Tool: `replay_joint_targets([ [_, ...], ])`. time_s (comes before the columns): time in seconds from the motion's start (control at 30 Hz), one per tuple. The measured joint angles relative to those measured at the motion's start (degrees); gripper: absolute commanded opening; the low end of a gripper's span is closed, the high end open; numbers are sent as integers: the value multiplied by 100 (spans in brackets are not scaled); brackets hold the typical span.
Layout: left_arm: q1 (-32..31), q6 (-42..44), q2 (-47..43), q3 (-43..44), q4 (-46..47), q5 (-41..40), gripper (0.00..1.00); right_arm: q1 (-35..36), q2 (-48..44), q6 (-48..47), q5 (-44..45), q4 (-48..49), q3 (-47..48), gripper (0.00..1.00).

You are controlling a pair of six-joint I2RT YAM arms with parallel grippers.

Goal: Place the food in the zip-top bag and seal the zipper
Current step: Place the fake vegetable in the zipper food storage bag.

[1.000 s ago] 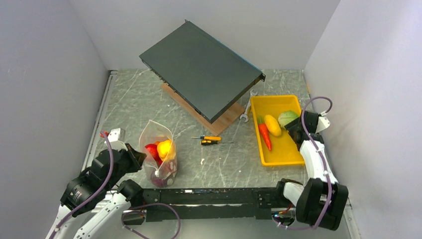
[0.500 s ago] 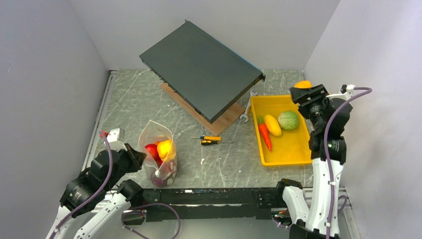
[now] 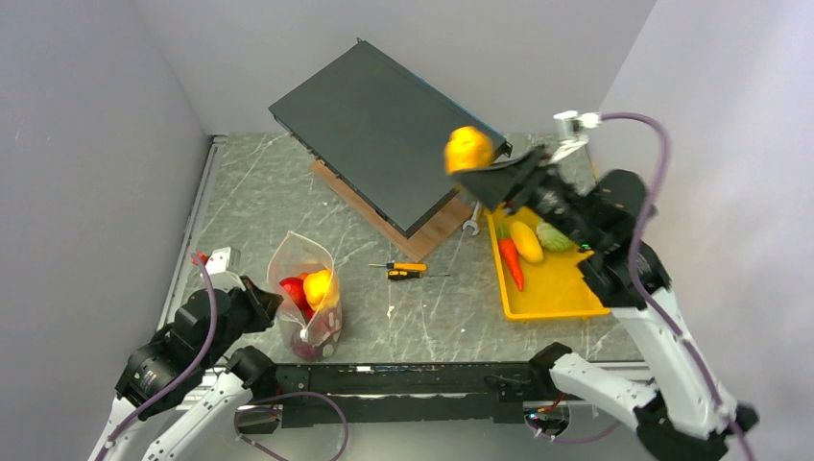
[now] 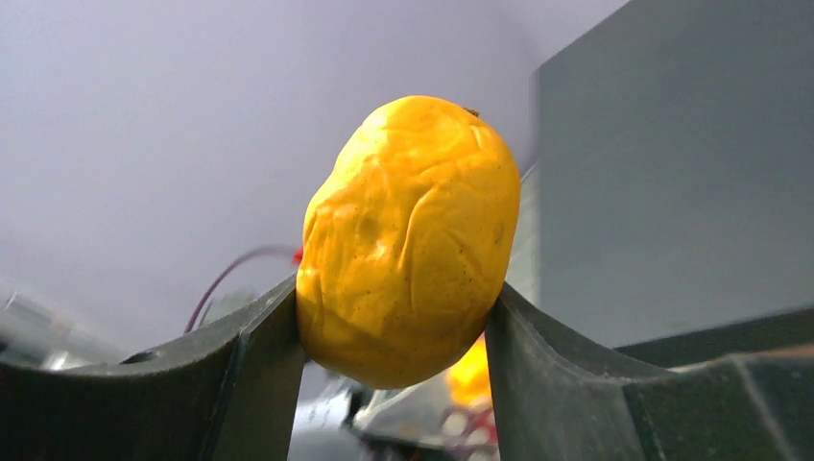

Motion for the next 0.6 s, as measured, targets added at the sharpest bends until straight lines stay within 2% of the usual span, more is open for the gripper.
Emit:
replay_joint_targets([
  [0.07, 0, 0, 0, 0, 0, -2, 0, 1368, 417, -280, 605, -105, 166, 17],
  [0.27, 0, -7, -57, -2, -13, -9, 0, 4048, 2006, -940, 2103, -341, 686, 18],
  [0.4, 0, -15, -83, 0, -20, -13, 0, 5060, 3141, -1255, 2968, -713, 1169, 22],
  [0.6, 0, -20, -138, -2, -35, -22, 0, 5873, 4817, -1639, 4212, -1775, 2649, 37],
])
